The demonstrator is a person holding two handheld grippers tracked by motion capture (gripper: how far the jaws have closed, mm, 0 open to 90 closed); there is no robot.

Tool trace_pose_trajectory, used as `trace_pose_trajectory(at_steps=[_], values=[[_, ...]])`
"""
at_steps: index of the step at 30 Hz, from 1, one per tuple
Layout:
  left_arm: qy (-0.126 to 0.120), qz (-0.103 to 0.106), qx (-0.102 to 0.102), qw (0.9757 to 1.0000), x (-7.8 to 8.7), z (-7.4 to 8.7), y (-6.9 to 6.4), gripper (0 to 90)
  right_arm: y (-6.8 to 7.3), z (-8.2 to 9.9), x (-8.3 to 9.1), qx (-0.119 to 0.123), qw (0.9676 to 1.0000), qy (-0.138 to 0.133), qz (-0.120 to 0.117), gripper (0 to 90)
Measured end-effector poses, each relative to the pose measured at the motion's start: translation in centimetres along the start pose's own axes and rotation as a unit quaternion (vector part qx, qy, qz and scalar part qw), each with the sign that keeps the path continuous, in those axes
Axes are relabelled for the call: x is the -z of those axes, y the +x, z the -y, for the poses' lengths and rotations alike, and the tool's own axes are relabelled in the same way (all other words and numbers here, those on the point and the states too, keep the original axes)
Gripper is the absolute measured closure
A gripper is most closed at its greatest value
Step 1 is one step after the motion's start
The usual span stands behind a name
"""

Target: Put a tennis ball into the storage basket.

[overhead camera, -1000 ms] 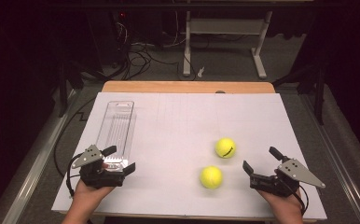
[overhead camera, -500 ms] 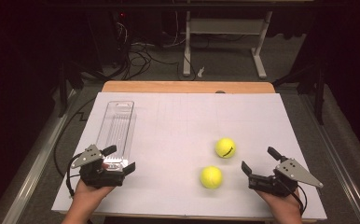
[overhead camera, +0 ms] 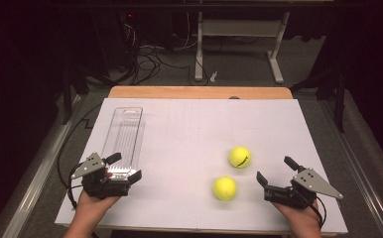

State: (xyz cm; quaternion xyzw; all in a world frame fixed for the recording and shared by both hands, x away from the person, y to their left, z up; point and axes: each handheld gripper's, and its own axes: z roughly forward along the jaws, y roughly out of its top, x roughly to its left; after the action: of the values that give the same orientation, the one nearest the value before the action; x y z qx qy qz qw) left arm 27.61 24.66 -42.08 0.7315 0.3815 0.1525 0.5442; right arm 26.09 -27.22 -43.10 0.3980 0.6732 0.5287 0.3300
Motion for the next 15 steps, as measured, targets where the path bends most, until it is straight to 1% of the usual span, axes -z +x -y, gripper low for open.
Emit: trace_pose_trajectory(at_steps=[2, 3, 5, 7, 9, 10, 11, 12, 14, 15], values=[[0.001, 0.001, -0.001, 1.0000, 0.1, 0.0, 0.1, 0.3, 0.0, 0.0, 0.0, 0.000, 1.0000, 0.000, 0.001, 0.3], [0.006, -0.005, -0.003, 1.0000, 0.4, -0.1, 0.3, 0.3, 0.0, 0.0, 0.0, 0.000, 1.0000, 0.000, 0.001, 0.3], [0.004, -0.005, 0.003, 1.0000, 0.7, -0.1, 0.6, 0.3, 0.0, 0.0, 0.0, 0.000, 1.0000, 0.000, 0.001, 0.3], [0.000, -0.011, 0.007, 0.9999, 1.1, -0.1, 1.0, 0.3, 0.0, 0.0, 0.0, 0.001, 1.0000, -0.001, 0.001, 0.3], [-0.001, -0.012, 0.008, 0.9999, 1.4, -0.1, 1.2, 0.3, 0.0, 0.0, 0.0, 0.001, 1.0000, -0.001, 0.001, 0.3], [-0.002, -0.018, 0.009, 0.9998, 1.6, -0.1, 1.4, 0.3, 0.0, 0.0, 0.0, 0.001, 1.0000, -0.001, 0.001, 0.3], [-0.003, -0.018, 0.011, 0.9998, 1.8, -0.1, 1.5, 0.3, 0.0, 0.0, 0.0, 0.001, 1.0000, -0.001, 0.001, 0.3], [0.000, -0.024, 0.011, 0.9996, 2.1, 0.0, 1.7, 0.3, 0.0, 0.0, 0.0, 0.002, 1.0000, -0.001, 0.001, 0.3], [0.003, -0.027, 0.009, 0.9996, 2.3, 0.0, 1.9, 0.3, -0.1, 0.0, 0.0, 0.000, 1.0000, -0.001, 0.002, 0.3], [0.002, -0.032, 0.011, 0.9994, 2.5, 0.1, 2.0, 0.3, -0.1, 0.0, 0.0, -0.002, 1.0000, -0.001, 0.002, 0.3]])
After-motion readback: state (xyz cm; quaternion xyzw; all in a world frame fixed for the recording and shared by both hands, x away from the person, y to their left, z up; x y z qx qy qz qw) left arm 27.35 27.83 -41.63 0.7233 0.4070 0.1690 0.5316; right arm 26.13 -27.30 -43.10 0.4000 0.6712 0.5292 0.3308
